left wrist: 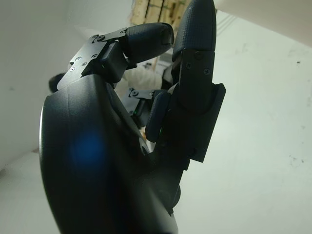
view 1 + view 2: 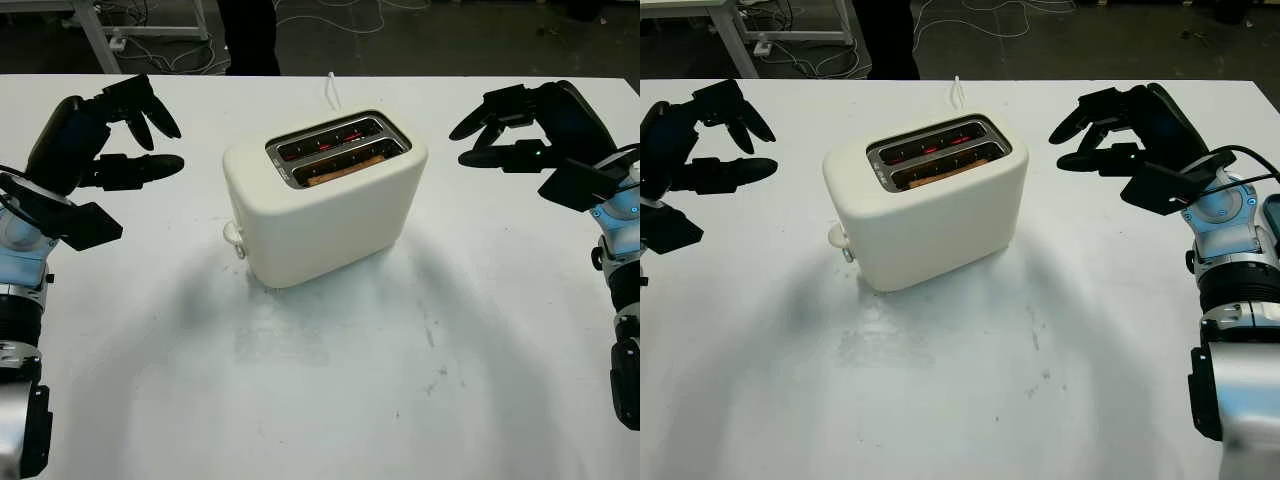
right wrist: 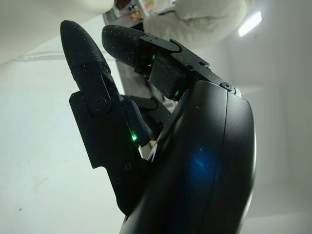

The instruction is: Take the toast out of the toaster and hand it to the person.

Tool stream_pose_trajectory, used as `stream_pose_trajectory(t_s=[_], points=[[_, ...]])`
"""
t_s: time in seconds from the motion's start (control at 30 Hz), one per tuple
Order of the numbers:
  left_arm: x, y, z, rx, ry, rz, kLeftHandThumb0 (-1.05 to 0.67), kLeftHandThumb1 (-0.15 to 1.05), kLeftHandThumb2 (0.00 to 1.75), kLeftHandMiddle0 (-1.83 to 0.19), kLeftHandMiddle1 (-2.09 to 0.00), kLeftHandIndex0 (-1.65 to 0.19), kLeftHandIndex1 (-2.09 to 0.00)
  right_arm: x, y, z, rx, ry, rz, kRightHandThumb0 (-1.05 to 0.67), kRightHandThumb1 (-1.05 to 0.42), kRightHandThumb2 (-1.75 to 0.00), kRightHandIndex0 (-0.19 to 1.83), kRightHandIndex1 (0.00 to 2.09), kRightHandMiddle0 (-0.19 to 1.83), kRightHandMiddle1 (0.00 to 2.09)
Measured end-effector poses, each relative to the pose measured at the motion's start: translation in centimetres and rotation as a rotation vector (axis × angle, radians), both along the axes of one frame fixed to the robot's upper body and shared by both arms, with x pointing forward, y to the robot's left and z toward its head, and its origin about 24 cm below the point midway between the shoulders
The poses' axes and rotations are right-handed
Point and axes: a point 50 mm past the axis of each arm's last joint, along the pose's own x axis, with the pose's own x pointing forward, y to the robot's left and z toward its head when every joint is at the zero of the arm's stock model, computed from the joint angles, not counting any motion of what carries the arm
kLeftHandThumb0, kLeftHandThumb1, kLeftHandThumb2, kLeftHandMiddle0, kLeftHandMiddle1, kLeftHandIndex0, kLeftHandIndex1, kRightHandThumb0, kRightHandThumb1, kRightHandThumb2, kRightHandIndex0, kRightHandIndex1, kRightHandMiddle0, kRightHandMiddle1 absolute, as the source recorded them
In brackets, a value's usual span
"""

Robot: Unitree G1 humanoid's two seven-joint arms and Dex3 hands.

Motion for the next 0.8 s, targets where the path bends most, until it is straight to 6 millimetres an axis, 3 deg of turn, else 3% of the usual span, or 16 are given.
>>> stream_pose_trajectory(t_s=[0.8], points=[[-0.05, 0.00, 0.17, -0.008, -0.019, 0.001, -0.77, 0.92, 0.20, -0.59, -1.64, -0.45, -1.50, -0.08, 0.24, 0.63, -0.004, -0.030, 0.005, -0.72, -0.79, 0.00, 0.91, 1.01, 0.94, 0.68]])
